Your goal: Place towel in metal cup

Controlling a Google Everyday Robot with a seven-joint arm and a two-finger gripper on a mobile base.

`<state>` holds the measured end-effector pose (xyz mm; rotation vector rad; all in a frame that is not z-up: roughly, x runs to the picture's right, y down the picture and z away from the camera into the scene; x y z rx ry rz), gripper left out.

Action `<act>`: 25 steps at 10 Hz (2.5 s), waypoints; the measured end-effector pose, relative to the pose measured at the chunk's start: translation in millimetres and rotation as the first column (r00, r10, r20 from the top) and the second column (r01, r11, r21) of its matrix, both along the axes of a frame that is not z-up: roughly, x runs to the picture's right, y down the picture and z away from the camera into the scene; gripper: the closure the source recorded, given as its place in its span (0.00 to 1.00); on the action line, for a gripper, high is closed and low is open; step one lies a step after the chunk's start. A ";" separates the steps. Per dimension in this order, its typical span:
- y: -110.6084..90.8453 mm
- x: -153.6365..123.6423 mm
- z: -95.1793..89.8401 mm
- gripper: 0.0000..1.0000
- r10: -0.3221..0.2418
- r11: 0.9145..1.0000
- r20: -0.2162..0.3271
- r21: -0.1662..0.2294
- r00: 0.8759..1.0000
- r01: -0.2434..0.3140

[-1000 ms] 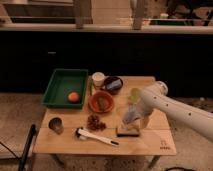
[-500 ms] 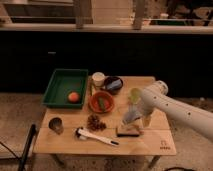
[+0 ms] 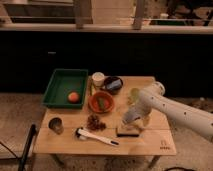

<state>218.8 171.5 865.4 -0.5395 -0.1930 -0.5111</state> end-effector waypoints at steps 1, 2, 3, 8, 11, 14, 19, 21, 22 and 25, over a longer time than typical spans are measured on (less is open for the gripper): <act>1.8 -4.3 2.9 0.20 -0.028 1.000 0.027 -0.005 0.999 0.028; 4.2 -9.1 5.7 0.20 -0.055 0.998 0.051 -0.015 0.997 0.056; 5.9 -11.9 7.6 0.20 -0.072 0.997 0.065 -0.021 0.995 0.073; 11.0 -20.3 22.6 0.20 -0.089 0.993 0.089 -0.069 0.992 0.095; 11.8 -19.5 38.3 0.29 -0.065 0.993 0.065 -0.096 0.996 0.071; 10.3 -16.7 40.7 0.59 -0.045 0.994 0.053 -0.099 0.998 0.050; 6.9 -8.7 31.9 1.00 -0.048 0.993 0.045 -0.103 0.998 0.053; 6.9 -9.9 30.9 1.00 -0.047 0.993 0.047 -0.104 0.998 0.052; 4.6 -11.1 26.4 1.00 -0.041 0.995 0.049 -0.091 0.998 0.045; -17.7 -1.5 -9.4 1.00 0.013 0.999 0.048 -0.036 0.999 -0.011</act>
